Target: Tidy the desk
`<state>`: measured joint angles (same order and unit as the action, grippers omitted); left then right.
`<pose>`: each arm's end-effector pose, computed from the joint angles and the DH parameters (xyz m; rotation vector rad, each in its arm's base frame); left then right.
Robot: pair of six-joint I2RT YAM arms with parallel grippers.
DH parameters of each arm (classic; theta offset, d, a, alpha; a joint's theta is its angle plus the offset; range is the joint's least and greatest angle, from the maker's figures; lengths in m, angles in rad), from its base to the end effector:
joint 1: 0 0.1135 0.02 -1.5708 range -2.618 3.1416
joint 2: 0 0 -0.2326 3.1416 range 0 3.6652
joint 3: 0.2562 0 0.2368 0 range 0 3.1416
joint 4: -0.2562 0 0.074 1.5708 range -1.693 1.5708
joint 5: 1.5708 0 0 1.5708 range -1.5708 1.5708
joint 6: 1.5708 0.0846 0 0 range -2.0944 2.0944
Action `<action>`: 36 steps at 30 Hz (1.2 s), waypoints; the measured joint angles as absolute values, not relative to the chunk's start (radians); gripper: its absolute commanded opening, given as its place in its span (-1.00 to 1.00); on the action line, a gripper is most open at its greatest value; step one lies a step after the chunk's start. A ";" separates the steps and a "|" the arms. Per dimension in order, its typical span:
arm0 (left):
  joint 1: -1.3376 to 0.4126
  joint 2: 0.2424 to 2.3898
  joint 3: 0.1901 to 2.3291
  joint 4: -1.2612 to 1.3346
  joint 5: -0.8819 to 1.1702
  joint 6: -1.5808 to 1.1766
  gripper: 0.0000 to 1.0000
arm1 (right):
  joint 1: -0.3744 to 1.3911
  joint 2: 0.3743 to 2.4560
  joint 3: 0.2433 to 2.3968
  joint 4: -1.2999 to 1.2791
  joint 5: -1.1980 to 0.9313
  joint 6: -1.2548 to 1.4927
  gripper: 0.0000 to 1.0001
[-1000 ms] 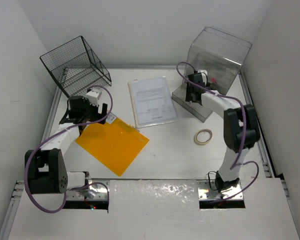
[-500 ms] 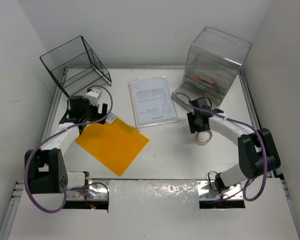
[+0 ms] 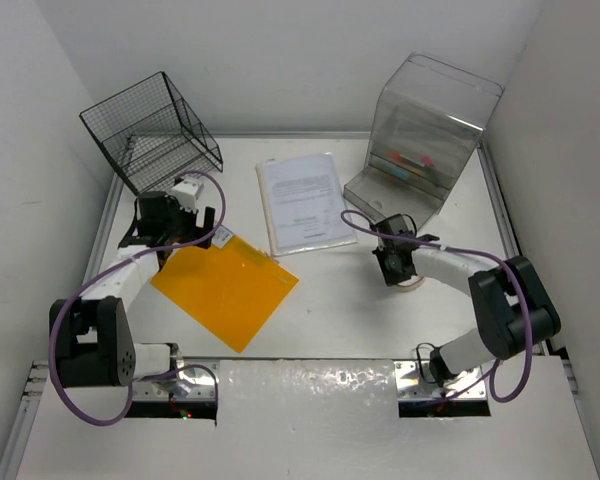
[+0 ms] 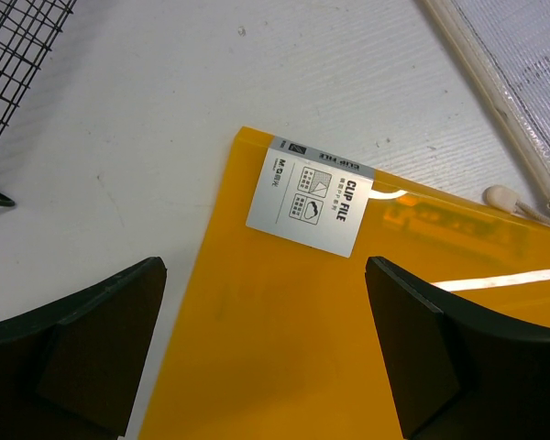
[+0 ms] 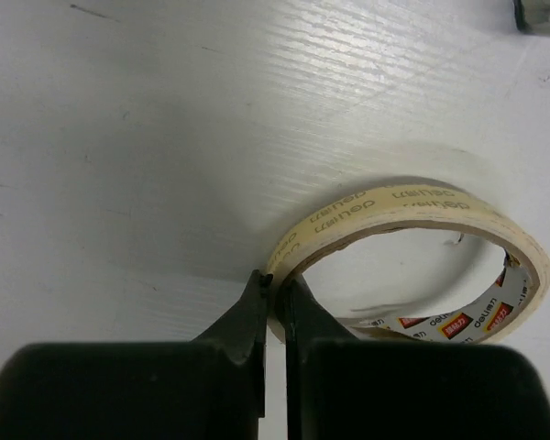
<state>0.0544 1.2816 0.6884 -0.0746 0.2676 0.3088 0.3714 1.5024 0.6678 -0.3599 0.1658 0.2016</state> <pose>0.3001 -0.0061 0.1618 0.4231 2.1718 -0.0990 0.2476 0.0814 0.0697 -0.1887 2.7278 -0.0708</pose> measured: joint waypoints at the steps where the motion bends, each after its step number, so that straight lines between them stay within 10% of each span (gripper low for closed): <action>1: 0.054 1.282 0.688 -0.075 0.268 0.309 0.78 | 0.383 1.502 0.668 -0.361 0.176 0.201 -1.00; 14: 0.054 1.310 0.688 -0.076 0.268 0.309 0.78 | 0.567 1.310 1.003 -0.421 0.038 0.160 -1.00; 36: 0.054 1.311 0.689 -0.080 0.267 0.309 0.78 | 0.176 1.808 1.171 -0.233 0.097 0.157 -0.99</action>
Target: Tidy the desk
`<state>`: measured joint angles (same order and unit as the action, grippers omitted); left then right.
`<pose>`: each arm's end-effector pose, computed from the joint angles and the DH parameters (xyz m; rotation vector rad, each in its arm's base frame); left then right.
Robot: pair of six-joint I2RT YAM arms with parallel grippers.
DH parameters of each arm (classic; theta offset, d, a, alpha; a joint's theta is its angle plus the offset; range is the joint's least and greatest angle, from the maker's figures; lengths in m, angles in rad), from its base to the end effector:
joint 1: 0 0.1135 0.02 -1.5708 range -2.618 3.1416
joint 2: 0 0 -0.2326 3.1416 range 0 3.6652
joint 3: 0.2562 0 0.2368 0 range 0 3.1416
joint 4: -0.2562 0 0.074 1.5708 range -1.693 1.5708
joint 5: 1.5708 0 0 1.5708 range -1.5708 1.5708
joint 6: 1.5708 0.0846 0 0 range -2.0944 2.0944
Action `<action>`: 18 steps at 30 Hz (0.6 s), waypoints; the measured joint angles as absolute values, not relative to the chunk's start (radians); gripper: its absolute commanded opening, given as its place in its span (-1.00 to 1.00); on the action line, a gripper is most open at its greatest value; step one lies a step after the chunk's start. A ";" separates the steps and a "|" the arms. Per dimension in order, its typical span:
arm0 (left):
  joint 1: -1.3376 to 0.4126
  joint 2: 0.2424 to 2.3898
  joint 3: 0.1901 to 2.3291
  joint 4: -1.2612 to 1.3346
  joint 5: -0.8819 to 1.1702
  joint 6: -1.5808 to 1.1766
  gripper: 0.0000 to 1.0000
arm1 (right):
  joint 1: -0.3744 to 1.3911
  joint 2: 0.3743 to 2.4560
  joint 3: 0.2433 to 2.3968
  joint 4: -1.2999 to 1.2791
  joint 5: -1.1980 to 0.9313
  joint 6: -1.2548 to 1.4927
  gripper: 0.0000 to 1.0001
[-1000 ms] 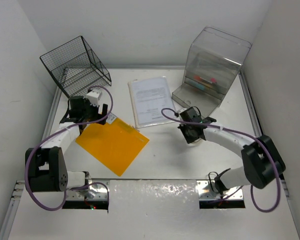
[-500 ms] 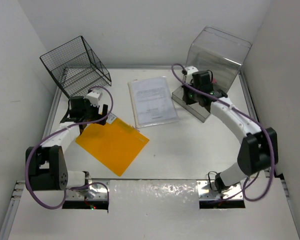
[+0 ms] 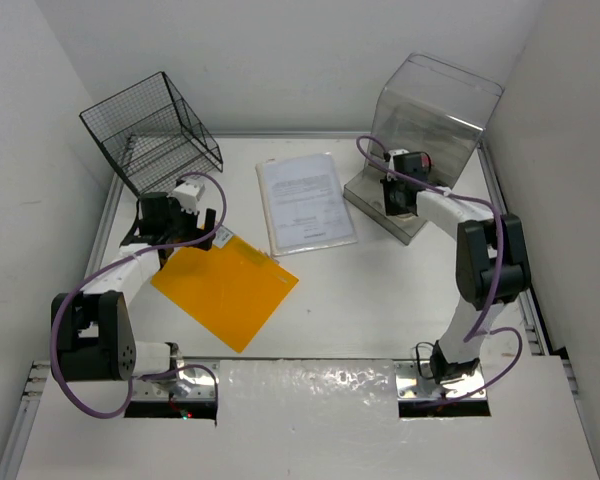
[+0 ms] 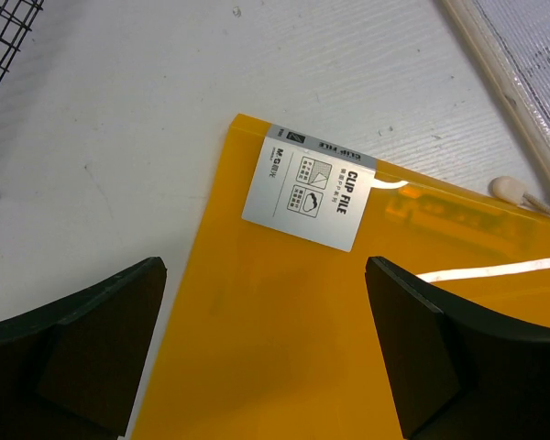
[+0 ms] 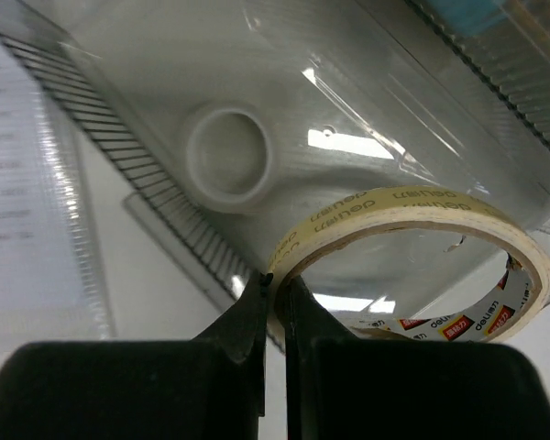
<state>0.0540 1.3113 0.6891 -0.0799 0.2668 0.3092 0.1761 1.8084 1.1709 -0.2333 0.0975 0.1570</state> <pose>0.3010 -0.0061 0.1531 0.4236 2.2052 -0.1081 0.3918 0.0613 0.1304 0.0201 2.4361 0.0302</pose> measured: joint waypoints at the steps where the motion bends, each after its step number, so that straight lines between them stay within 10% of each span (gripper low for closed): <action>1: 0.054 1.311 0.690 -0.081 0.267 0.309 0.78 | 0.169 1.824 1.171 -0.231 0.096 0.157 -0.93; 18: 0.054 1.325 0.700 -0.087 0.267 0.309 0.78 | 0.140 1.873 1.213 -0.312 0.069 0.104 -0.20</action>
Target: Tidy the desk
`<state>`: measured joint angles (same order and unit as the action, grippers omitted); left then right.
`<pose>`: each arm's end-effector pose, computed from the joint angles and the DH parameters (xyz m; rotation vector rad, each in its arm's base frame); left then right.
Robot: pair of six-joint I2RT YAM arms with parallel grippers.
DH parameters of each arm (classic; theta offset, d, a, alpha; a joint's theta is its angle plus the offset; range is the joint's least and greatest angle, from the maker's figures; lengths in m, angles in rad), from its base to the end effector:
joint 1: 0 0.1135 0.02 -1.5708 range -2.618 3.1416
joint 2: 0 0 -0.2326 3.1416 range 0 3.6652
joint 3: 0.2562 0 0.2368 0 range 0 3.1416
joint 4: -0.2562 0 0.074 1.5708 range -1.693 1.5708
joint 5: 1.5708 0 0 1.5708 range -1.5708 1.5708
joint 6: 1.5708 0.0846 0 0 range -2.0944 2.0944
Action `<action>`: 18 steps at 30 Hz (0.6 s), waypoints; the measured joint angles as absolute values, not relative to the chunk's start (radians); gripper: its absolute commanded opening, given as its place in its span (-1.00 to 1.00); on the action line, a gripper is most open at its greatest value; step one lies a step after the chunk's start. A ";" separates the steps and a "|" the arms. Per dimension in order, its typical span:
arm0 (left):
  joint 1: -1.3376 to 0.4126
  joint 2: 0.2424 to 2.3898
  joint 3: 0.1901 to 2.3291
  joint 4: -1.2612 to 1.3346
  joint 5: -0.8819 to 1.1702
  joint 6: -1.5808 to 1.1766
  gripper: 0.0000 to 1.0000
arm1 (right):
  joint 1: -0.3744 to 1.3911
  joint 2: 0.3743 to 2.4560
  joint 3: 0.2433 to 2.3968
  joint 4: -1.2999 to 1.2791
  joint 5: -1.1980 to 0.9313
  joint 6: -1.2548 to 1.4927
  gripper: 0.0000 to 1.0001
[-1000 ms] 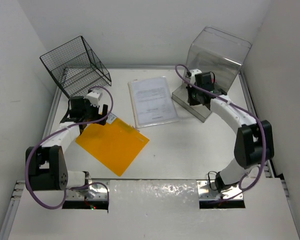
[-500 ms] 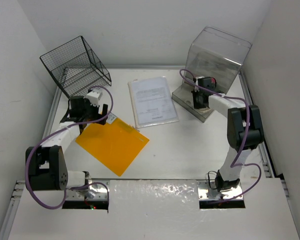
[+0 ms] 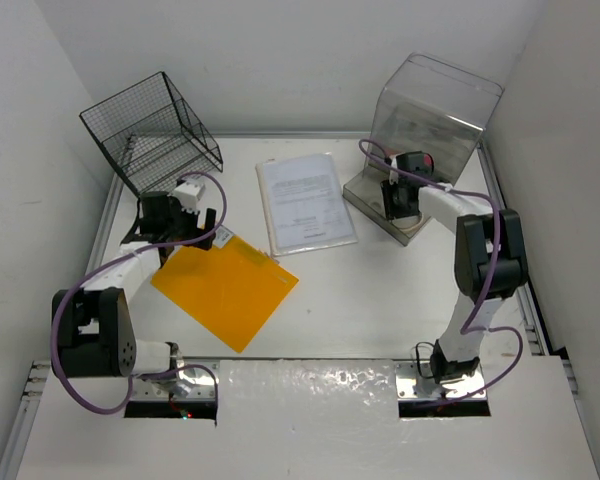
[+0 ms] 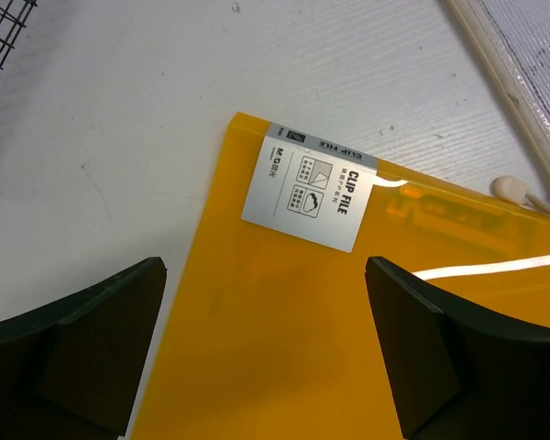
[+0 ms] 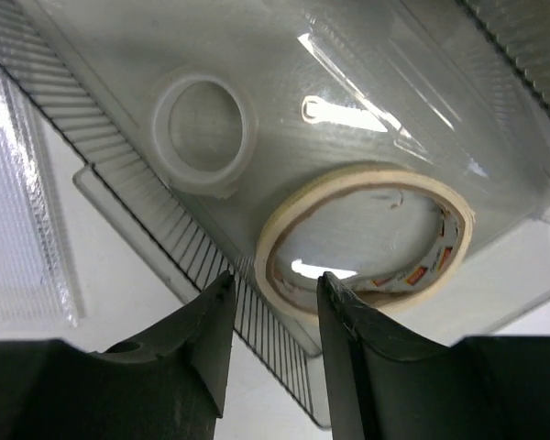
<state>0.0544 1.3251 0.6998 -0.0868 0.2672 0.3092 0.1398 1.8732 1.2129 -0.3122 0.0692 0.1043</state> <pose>0.3028 -0.0059 0.1520 0.4234 2.2149 -0.1112 0.3932 0.0494 0.1116 -0.0180 2.5397 0.0081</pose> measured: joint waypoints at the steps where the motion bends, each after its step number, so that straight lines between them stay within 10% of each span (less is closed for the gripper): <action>1: 0.054 1.328 0.700 -0.088 0.267 0.309 0.78 | 0.142 1.866 1.213 -0.321 0.070 0.104 -0.22; 10: 0.054 1.332 0.701 -0.091 0.267 0.310 0.78 | 0.382 1.666 1.093 -0.274 0.181 -0.011 -1.00; 18: 0.054 1.332 0.702 -0.095 0.267 0.310 0.78 | 0.447 1.868 1.173 -0.310 0.297 -0.104 -1.00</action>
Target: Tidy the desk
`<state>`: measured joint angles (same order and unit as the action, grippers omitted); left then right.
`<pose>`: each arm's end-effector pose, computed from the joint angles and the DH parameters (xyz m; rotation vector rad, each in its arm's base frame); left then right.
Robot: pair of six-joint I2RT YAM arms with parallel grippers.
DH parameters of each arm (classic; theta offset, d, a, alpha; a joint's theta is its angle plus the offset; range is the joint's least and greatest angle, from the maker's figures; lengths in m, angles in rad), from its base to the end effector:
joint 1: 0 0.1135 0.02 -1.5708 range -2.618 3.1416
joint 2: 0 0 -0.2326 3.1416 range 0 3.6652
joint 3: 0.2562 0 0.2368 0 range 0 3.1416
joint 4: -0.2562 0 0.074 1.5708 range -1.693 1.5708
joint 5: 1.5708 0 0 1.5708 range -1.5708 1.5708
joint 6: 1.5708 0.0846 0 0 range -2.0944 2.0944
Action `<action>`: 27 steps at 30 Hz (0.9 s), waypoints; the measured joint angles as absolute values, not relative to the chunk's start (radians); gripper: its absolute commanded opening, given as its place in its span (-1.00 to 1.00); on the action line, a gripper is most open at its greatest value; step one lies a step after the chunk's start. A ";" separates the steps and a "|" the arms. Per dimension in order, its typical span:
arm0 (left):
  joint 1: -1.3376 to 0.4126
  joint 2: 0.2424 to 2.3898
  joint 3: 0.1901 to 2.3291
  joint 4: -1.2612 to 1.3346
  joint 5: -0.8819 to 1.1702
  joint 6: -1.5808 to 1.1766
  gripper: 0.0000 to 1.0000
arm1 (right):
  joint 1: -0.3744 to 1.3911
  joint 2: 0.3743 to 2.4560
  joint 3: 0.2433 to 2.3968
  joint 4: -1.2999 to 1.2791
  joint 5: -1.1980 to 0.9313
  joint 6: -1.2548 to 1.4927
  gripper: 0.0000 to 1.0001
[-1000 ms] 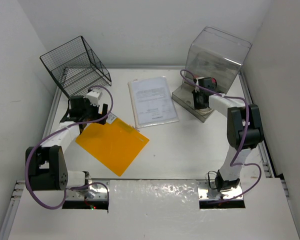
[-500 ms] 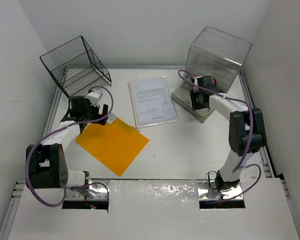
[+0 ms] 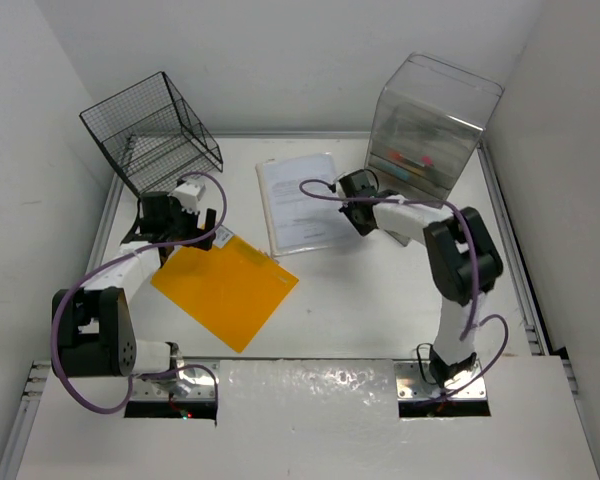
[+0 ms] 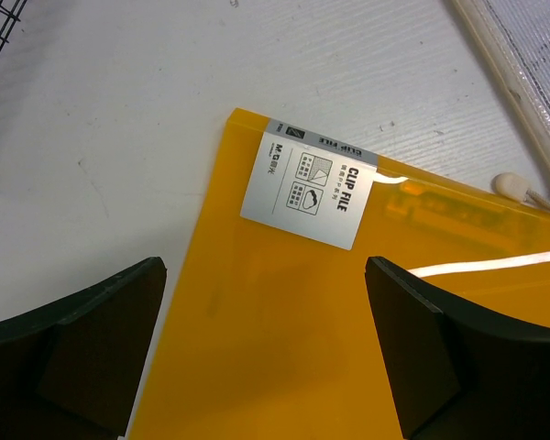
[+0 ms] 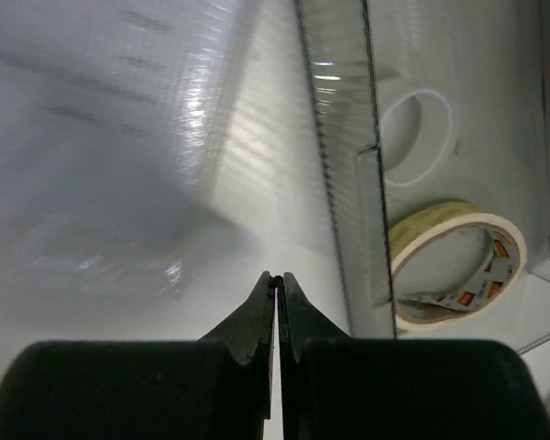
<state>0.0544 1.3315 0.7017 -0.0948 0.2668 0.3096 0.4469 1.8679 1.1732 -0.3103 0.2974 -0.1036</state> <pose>0.3026 -0.0059 0.1499 0.4236 2.2271 -0.1142 0.3584 0.1443 0.1046 -0.5805 2.4603 -0.2474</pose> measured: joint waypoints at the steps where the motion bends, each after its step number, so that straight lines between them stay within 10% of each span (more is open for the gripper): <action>1: 0.054 1.332 0.702 -0.095 0.267 0.310 0.78 | 0.444 1.913 1.199 -0.324 0.340 -0.110 -1.00; 27: 0.054 1.344 0.714 -0.106 0.267 0.310 0.78 | 0.318 2.213 1.414 -0.157 0.830 -0.337 -1.00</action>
<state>0.0544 1.3437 0.7136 -0.1059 0.2668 0.3096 0.3176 2.2127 1.4143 -0.1570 0.8295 -0.3374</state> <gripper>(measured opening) 0.890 0.001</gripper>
